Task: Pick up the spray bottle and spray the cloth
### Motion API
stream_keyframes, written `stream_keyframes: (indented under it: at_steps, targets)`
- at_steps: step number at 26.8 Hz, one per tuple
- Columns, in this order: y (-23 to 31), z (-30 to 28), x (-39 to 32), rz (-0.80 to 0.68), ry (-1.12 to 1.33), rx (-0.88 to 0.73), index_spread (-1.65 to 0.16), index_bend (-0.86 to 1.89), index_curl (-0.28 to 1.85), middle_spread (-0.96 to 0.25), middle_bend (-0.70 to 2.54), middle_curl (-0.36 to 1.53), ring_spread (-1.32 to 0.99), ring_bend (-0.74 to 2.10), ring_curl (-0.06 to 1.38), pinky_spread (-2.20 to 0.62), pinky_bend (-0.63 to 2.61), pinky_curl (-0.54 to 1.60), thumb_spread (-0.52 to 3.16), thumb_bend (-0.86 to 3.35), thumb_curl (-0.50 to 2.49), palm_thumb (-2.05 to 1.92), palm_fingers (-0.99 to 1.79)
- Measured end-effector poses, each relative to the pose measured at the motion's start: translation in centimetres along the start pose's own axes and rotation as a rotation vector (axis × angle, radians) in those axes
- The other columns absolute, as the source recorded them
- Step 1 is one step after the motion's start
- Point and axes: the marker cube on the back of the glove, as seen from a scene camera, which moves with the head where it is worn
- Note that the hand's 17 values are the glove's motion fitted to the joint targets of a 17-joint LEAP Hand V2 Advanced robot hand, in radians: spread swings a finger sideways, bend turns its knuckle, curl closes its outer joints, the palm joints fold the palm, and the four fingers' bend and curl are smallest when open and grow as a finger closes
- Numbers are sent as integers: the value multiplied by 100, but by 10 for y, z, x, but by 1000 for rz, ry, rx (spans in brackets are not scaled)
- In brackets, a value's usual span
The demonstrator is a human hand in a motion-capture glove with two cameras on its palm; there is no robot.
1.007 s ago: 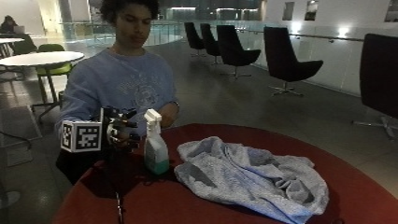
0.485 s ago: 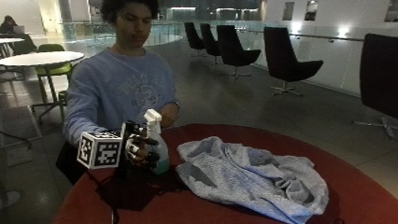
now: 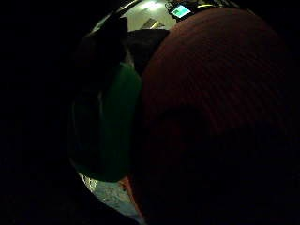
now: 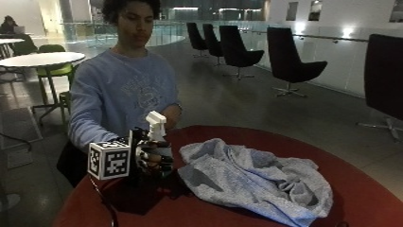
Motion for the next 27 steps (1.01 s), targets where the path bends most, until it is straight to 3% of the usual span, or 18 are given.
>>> stream_keyframes:
  at_steps: [8,12,22,27]
  targets:
    - [-11,6,-4,-87,-13,151,-39,10,24,-3,32,41,-1,56,37,21,17,30,103,2,43,86,90]
    - [-22,3,-20,-104,4,142,-37,12,25,-5,34,43,-3,58,39,19,20,31,96,0,47,88,102]
    - [-84,12,-68,136,101,-310,-32,11,28,-5,36,45,-5,59,42,14,24,35,93,-3,49,81,112]
    - [-112,20,-71,274,180,-460,-31,12,28,-5,36,45,-6,59,42,13,24,35,93,-3,50,80,113]
